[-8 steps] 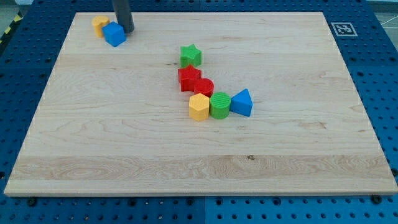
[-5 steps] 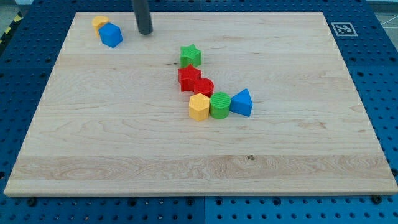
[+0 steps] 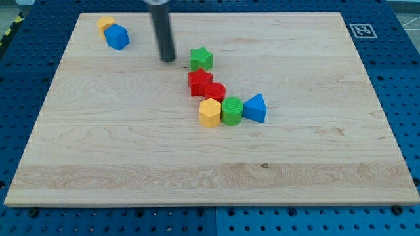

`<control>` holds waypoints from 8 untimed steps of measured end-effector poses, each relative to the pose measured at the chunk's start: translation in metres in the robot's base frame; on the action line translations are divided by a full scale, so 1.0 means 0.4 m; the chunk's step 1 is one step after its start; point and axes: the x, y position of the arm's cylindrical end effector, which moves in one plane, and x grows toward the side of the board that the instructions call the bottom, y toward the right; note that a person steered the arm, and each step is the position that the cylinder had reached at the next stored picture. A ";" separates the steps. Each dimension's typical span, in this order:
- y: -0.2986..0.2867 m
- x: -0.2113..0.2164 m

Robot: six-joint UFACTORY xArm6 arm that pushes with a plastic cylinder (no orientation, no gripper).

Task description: Push green star along with red star left and down a bit

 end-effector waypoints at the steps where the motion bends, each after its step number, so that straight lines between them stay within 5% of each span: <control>1: 0.209 -0.009; 3: 0.236 -0.008; 5: 0.207 0.108; 8: 0.130 -0.017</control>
